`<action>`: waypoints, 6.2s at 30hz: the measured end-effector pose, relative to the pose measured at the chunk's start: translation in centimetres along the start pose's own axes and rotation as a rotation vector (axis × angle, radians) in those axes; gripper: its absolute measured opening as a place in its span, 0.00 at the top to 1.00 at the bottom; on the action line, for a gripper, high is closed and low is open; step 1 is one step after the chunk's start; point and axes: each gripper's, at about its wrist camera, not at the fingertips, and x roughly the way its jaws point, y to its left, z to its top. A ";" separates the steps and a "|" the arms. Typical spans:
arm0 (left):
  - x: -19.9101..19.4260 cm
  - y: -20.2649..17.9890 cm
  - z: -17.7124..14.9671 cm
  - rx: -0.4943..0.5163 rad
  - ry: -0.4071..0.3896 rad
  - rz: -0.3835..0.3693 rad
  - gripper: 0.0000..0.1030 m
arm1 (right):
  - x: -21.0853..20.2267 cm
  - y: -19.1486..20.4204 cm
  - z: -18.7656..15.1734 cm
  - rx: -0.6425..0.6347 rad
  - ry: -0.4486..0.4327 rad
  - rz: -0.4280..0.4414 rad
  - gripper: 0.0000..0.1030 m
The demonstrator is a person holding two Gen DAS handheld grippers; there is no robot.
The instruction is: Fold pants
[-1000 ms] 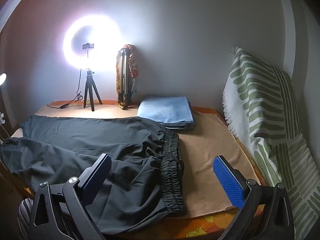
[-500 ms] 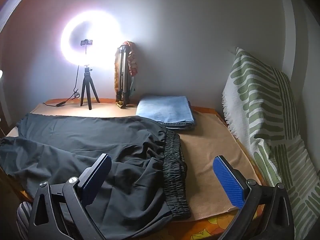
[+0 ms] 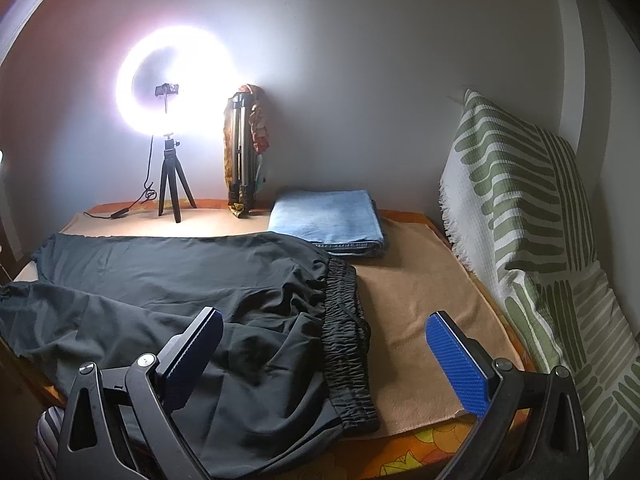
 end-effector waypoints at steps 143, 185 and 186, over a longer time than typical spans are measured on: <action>21.2 35.5 -5.3 -0.624 0.372 0.125 0.15 | 11.8 14.7 2.6 -0.762 0.121 0.296 0.99; 23.9 30.5 9.1 -0.464 0.216 0.194 0.92 | 16.4 11.8 7.4 -0.615 0.037 0.226 1.00; 25.1 30.1 9.9 -0.456 0.223 0.193 0.92 | 17.0 11.8 7.6 -0.615 0.037 0.222 1.00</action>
